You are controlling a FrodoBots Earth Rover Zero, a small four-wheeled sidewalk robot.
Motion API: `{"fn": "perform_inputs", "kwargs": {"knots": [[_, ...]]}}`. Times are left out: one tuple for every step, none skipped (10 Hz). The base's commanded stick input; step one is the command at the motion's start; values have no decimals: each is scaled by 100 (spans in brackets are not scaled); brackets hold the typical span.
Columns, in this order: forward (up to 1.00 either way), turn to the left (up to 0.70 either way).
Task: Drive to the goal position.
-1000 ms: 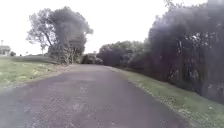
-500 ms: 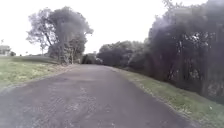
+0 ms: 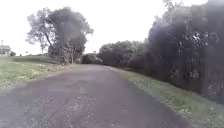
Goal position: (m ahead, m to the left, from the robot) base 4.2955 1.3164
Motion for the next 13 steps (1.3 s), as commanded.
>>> {"fn": "perform_inputs", "kwargs": {"knots": [[8,0],[8,0],[8,0],[7,0],[7,0],[8,0],[8,0],[7,0],[8,0],[8,0],[7,0],[7,0],[7,0]]}}
